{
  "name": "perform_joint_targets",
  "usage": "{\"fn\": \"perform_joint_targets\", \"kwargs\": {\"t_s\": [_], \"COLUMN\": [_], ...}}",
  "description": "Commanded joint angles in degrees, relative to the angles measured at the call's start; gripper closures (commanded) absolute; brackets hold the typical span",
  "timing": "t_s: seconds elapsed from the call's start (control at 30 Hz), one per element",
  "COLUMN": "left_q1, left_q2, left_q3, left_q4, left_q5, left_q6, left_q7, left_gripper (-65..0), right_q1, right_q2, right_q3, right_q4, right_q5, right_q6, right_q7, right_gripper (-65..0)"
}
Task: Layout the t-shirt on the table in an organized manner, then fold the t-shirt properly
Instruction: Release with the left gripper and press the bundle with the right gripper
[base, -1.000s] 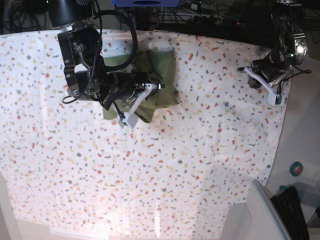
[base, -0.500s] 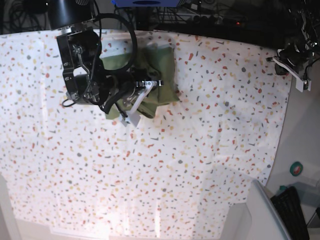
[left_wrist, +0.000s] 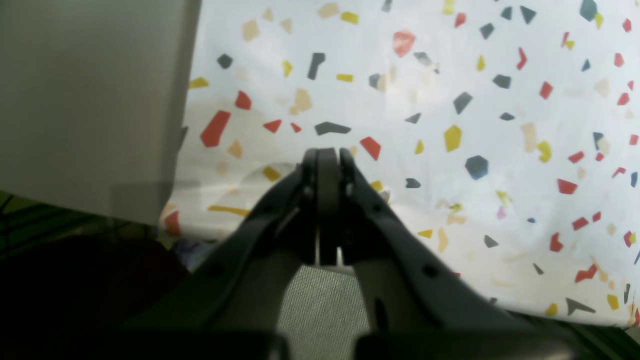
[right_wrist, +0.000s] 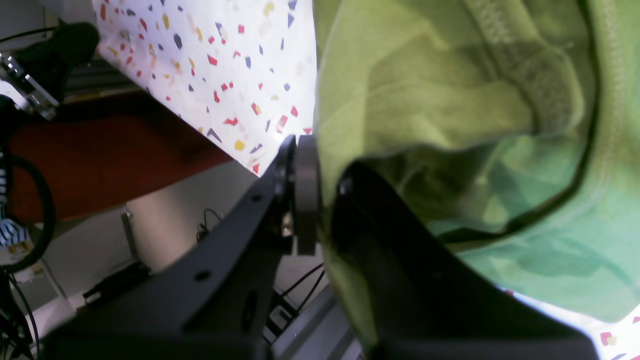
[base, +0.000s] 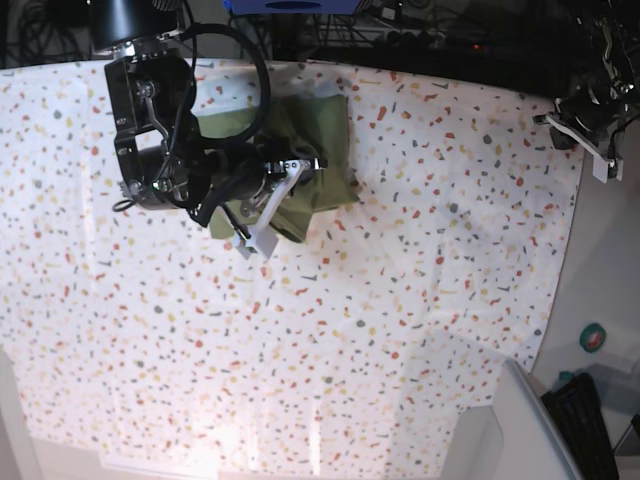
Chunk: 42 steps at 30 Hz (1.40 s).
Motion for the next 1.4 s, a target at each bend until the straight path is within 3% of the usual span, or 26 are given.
{"fn": "perform_joint_targets", "kwargs": {"t_s": [0.0,0.43,0.6,0.7,0.77,0.9,1.03,1.17,1.37], "left_q1": [0.04,0.4,0.13,0.04,-0.04,-0.04,0.4,0.48,0.4], "left_q2": [-0.84,-0.84,-0.84,-0.84,-0.84,-0.92,-1.01,-1.1,-1.01], "left_q3": [-0.38,-0.38,-0.38,-0.38,-0.38,-0.73,-0.91,-0.91,-0.91], "left_q4": [0.85,0.85,0.76,0.76,0.76,0.76,0.76,0.76,0.76], "left_q5": [-0.56,-0.56,-0.56,-0.56,-0.56,-0.56,-0.56,-0.56,-0.56], "left_q6": [-0.29,-0.29,-0.29,-0.29,-0.29,-0.29,-0.29,-0.29,-0.29], "left_q7": [-0.71,-0.71,-0.8,-0.8,-0.8,-0.8,-0.98,-0.98,-0.98], "left_gripper": [0.0,0.0,0.0,0.0,0.0,0.0,0.0,0.0,0.0], "right_q1": [0.78,0.78,0.87,1.92,2.54,2.1,0.96,-0.63,0.08], "right_q2": [-0.33,-0.42,-0.42,-0.16,0.11,1.86,6.35,8.28,10.3], "right_q3": [-0.02,-0.02,-0.37,-5.39,-9.52,-10.05,-9.78,-3.54,-1.25], "right_q4": [0.82,-1.91,-1.91,-1.64,-0.85,5.74,14.53,15.15,4.25], "right_q5": [1.02,1.02,1.02,1.02,1.02,0.93,0.85,0.67,0.67], "right_q6": [-0.04,0.04,0.13,0.13,-0.04,-0.04,-0.13,-0.22,-0.22], "right_q7": [0.31,0.22,0.22,-0.13,0.13,0.39,0.57,6.11,13.05], "right_gripper": [0.0,-0.8,-33.3,-39.0,-36.9,-28.4,-17.7,0.0,0.0]}}
